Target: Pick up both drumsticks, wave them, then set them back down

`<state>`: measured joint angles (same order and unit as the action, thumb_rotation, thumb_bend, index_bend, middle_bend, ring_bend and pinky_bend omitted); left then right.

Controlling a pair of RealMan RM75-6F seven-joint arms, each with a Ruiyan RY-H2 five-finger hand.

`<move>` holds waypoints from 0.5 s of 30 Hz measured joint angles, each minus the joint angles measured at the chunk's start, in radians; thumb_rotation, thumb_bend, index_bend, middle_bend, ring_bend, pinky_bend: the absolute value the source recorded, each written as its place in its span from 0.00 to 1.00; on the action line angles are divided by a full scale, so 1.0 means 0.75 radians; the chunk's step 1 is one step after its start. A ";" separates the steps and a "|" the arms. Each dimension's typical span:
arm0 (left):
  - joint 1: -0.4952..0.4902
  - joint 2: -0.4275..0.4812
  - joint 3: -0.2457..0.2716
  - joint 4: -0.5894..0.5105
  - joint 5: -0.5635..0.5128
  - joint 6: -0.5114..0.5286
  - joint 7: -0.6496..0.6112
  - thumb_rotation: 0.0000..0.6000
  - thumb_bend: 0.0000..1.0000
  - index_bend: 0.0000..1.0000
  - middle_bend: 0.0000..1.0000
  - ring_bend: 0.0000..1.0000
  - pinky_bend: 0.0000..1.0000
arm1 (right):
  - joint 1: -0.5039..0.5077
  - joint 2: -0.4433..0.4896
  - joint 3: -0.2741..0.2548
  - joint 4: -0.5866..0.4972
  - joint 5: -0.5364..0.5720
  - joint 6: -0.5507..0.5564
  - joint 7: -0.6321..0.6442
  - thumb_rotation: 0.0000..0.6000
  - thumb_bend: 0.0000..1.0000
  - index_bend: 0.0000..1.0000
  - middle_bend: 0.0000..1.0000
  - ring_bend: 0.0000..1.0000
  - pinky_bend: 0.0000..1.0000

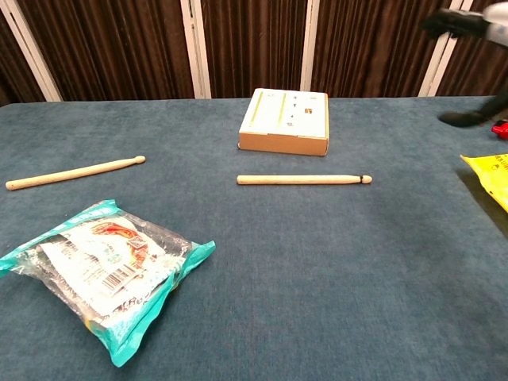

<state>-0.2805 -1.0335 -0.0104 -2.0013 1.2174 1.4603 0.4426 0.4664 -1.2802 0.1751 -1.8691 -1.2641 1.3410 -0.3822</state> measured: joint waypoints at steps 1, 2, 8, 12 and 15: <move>0.053 0.014 0.026 -0.016 0.009 0.059 0.025 1.00 0.37 0.09 0.04 0.00 0.00 | -0.026 0.014 -0.026 -0.007 -0.030 0.020 0.024 1.00 0.31 0.03 0.10 0.08 0.00; 0.089 0.022 0.045 -0.027 0.016 0.099 0.044 1.00 0.37 0.09 0.04 0.00 0.00 | -0.059 0.030 -0.058 -0.011 -0.069 0.048 0.042 1.00 0.31 0.03 0.10 0.08 0.00; 0.259 0.066 0.160 -0.061 0.116 0.262 0.073 1.00 0.37 0.09 0.03 0.00 0.00 | -0.179 0.078 -0.170 -0.011 -0.206 0.159 0.068 1.00 0.31 0.03 0.10 0.06 0.00; 0.322 0.079 0.191 -0.042 0.193 0.307 0.007 1.00 0.37 0.09 0.01 0.00 0.00 | -0.245 0.106 -0.223 -0.027 -0.299 0.239 0.053 1.00 0.31 0.03 0.09 0.06 0.00; 0.350 0.071 0.201 0.022 0.263 0.334 -0.076 1.00 0.37 0.09 0.01 0.00 0.00 | -0.310 0.135 -0.281 -0.050 -0.400 0.310 0.038 1.00 0.31 0.03 0.09 0.06 0.00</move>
<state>-0.0182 -0.9801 0.1407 -1.9849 1.4149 1.7105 0.3858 0.2336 -1.1788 -0.0357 -1.9069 -1.5637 1.5737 -0.3535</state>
